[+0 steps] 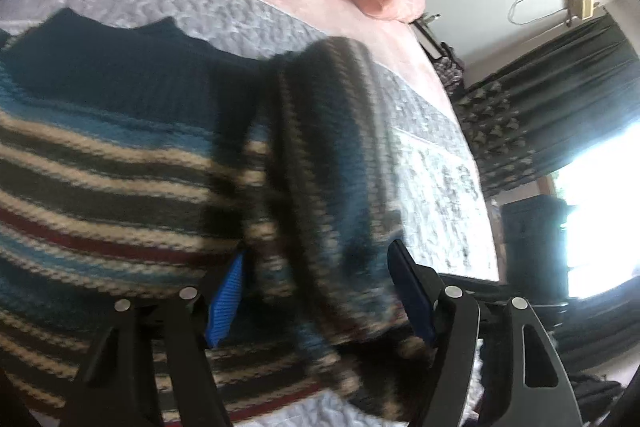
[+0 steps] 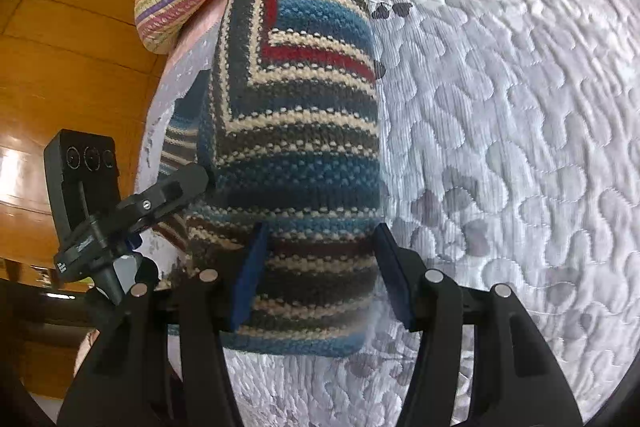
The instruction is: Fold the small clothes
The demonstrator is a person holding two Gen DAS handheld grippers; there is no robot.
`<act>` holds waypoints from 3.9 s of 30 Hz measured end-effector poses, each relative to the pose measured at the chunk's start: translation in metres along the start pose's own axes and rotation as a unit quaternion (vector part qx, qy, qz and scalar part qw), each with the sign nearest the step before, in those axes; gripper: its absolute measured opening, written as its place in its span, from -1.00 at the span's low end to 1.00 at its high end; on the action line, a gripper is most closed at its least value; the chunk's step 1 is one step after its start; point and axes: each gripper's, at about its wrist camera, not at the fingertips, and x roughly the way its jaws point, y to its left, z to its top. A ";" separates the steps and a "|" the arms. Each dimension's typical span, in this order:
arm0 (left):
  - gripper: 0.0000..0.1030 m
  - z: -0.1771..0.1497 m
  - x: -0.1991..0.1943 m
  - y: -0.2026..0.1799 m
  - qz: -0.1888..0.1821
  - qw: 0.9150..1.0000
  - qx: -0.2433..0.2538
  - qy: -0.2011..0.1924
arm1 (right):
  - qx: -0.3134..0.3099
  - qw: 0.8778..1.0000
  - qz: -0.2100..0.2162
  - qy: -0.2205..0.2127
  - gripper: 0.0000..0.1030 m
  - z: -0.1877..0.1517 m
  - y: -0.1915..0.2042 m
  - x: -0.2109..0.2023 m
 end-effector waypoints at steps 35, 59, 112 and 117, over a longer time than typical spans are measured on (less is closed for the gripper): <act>-0.51 0.022 -0.080 0.004 0.033 0.996 0.035 -0.079 | -0.035 0.999 0.023 -0.015 0.09 -0.008 0.028 -0.014; -0.52 0.022 -0.189 0.136 0.053 0.989 -0.039 -0.131 | -0.103 0.993 0.028 0.053 0.17 -0.011 0.132 0.074; -0.75 -0.034 -0.207 0.161 0.118 0.991 -0.031 -0.048 | -0.091 0.995 0.014 0.047 0.19 -0.046 0.153 0.098; -0.74 -0.038 -0.182 0.182 0.133 0.990 -0.036 -0.024 | -0.087 0.995 -0.001 0.058 0.07 -0.048 0.146 0.111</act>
